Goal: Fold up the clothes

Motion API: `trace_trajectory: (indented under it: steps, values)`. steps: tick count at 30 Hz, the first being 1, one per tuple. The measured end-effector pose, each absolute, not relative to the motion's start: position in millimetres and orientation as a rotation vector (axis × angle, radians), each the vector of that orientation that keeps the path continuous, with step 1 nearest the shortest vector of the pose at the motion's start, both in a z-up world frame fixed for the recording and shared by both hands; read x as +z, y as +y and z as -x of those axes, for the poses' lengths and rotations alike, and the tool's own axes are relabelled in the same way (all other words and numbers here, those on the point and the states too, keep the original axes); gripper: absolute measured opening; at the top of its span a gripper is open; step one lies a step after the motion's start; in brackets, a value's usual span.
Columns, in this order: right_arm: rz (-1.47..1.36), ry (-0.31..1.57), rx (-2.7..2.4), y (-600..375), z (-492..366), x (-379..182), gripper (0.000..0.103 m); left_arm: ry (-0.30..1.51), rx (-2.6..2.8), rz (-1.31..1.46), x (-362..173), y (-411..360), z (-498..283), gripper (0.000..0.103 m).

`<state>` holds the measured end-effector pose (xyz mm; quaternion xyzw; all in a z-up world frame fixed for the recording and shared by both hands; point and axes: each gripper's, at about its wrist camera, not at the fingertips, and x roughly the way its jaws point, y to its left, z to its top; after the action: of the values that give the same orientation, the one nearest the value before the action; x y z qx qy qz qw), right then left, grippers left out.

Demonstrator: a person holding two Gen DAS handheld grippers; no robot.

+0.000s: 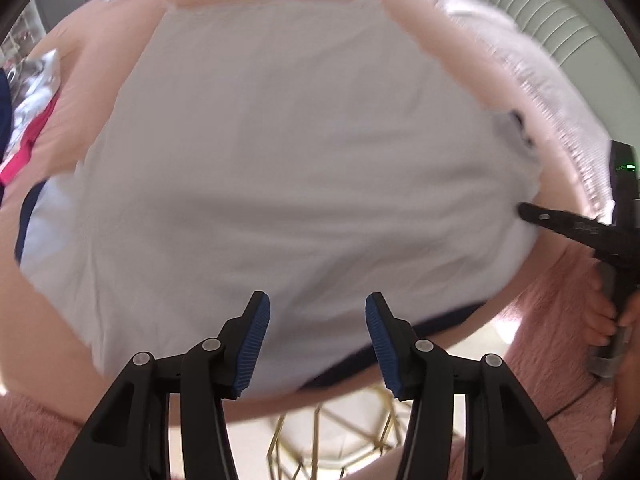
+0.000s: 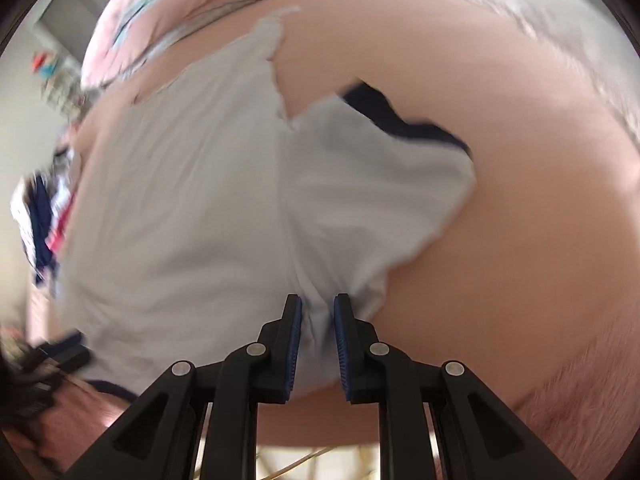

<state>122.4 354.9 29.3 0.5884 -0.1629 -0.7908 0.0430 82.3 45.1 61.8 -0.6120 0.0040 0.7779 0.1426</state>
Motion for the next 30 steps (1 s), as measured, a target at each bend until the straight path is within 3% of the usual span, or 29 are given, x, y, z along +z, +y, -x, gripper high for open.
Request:
trace_trajectory:
  steps: [6, 12, 15, 19, 24, 30]
  values:
    - [-1.702, -0.646, -2.519, 373.1, -141.0, 54.6, 0.016, -0.085, 2.239, 1.746, 68.1, 35.5, -68.9, 0.047]
    - [-1.684, -0.878, -2.48, 395.3, -97.0, 33.9, 0.016, -0.099, 2.223, 1.775, 56.6, 36.4, -69.8, 0.047]
    - [-1.653, -0.932, -2.493, 409.9, -81.6, 23.9, 0.01, -0.063, 2.219, 1.808, 46.7, 40.1, -74.1, 0.047]
    - [-1.702, -0.57, -2.771, 416.4, -71.6, 43.3, 0.013, 0.017, 2.211, 1.86, 40.4, 39.2, -72.4, 0.047]
    - [-1.645, -0.598, -2.625, 419.3, -80.9, 55.7, 0.015, -0.014, 2.219, 1.841, 44.7, 45.1, -58.8, 0.047]
    - [-1.575, -0.286, -2.648, 379.5, -66.9, 52.4, 0.015, -0.166, 2.168, 1.526, 77.1, 110.0, -10.1, 0.047]
